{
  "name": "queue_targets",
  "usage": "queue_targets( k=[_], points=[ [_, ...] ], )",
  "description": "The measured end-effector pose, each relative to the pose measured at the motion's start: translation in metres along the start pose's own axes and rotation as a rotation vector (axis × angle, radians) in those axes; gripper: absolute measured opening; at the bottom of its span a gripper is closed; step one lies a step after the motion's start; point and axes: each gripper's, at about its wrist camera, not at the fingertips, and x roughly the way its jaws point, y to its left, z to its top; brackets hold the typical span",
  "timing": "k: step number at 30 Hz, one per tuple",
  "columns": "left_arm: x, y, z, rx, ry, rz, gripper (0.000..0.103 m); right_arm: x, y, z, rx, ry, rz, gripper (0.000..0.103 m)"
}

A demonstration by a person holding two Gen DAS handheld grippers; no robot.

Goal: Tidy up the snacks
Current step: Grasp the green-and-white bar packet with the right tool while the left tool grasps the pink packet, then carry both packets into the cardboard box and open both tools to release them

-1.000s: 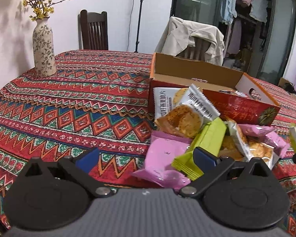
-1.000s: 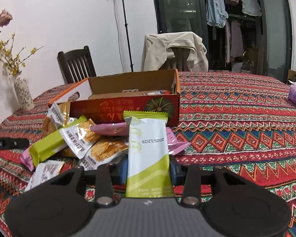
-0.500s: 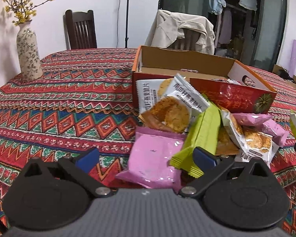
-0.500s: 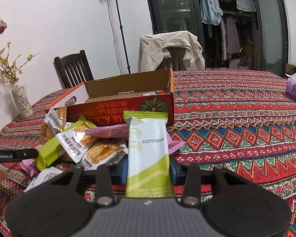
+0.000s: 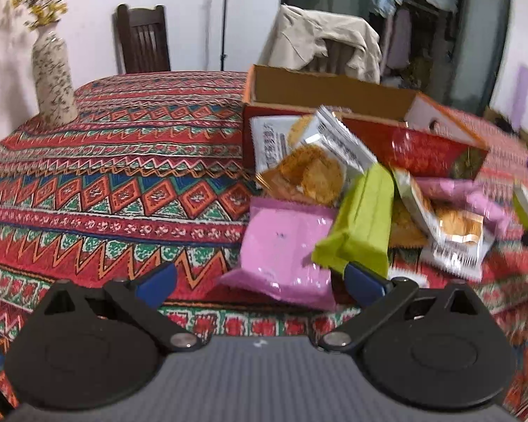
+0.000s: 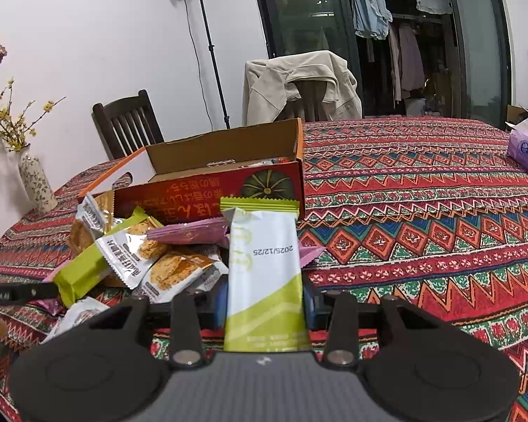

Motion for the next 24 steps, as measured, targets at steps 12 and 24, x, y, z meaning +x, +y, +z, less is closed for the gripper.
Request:
queue_targets(
  k=[12,24],
  points=[
    [0.021,-0.009,0.019,0.046,-0.003,0.046,0.079,0.0,0.0,-0.001,-0.007,0.001,0.005,0.039],
    [0.008,0.0,0.007,-0.003,-0.029,0.028,0.061,0.013,0.007,-0.015,-0.06,0.086,-0.027,0.059]
  ],
)
